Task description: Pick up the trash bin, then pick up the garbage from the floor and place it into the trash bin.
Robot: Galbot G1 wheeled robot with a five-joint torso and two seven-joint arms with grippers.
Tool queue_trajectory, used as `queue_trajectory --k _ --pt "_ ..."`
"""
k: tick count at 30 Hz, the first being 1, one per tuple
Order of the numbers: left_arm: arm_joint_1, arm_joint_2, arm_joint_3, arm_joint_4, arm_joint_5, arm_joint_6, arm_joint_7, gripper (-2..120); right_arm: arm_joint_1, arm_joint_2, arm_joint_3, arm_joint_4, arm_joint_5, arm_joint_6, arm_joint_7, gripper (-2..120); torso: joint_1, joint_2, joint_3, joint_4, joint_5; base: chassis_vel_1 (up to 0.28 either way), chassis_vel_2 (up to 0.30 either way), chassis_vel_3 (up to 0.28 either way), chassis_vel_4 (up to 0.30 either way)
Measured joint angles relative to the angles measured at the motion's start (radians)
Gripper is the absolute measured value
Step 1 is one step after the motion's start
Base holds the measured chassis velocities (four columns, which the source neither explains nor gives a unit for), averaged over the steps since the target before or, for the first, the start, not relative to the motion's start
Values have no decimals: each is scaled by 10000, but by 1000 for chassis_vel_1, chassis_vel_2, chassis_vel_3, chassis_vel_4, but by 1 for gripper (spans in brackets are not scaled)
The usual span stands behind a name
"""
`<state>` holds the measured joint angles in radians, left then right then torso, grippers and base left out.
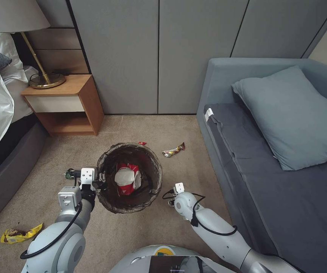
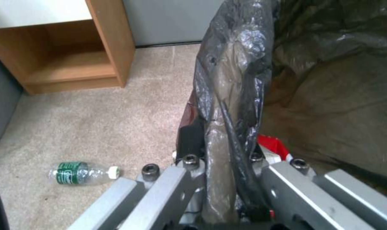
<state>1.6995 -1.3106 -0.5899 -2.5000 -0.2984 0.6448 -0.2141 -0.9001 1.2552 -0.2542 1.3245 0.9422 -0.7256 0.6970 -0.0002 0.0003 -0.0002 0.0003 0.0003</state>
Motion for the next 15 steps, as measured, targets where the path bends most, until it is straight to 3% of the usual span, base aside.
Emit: queue_trajectory --k 6,10,15 --pt "0 0 -1 0 -3 -1 0 3 -22 45 -5 7 -4 23 -2 51 0 0 0 -1 1 0 0 0 0" --pt "19 29 -5 0 -10 -2 0 3 -49 98 89 3 -7 56 -30 33 0 -1 1 2 6 0 0 0 0" --pt "21 46 -3 0 -10 -2 -1 3 -54 95 144 2 -5 93 -48 25 0 -2 2 5 8 0 0 0 0"
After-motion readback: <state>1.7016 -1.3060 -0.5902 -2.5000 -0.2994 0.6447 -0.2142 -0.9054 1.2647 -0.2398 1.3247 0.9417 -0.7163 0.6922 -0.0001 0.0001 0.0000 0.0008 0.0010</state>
